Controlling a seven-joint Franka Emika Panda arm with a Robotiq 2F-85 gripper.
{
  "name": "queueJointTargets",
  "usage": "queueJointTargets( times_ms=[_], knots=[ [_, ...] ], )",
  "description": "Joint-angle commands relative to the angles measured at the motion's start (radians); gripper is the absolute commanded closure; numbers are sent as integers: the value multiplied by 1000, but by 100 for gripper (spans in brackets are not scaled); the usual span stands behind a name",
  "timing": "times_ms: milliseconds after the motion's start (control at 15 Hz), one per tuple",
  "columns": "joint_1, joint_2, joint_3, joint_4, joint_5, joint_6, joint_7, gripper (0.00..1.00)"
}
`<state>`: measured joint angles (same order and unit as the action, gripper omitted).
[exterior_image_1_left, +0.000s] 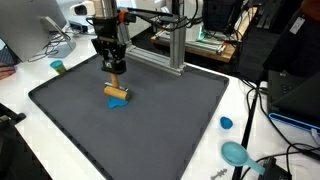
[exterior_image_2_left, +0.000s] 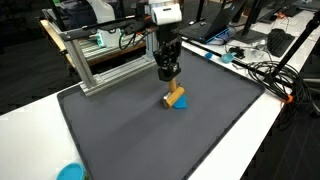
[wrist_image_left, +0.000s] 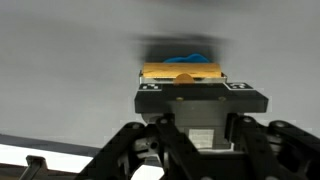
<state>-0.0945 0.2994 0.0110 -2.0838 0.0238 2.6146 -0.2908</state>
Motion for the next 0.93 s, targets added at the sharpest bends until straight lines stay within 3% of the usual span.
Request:
queueJointTargets(
  times_ms=[0,333,467,667,867],
  knots=[
    [21,18,-22,28,-74,-96,30,78],
    [24,23,-18,47,-104,-154,28,78],
    [15,2,-16,39,-81,-101,37,78],
    [-6,-151,-18,-24,-70,-42,-3,78],
    [-4,-218,-36,-16,-90,-28,-8,78]
  ],
)
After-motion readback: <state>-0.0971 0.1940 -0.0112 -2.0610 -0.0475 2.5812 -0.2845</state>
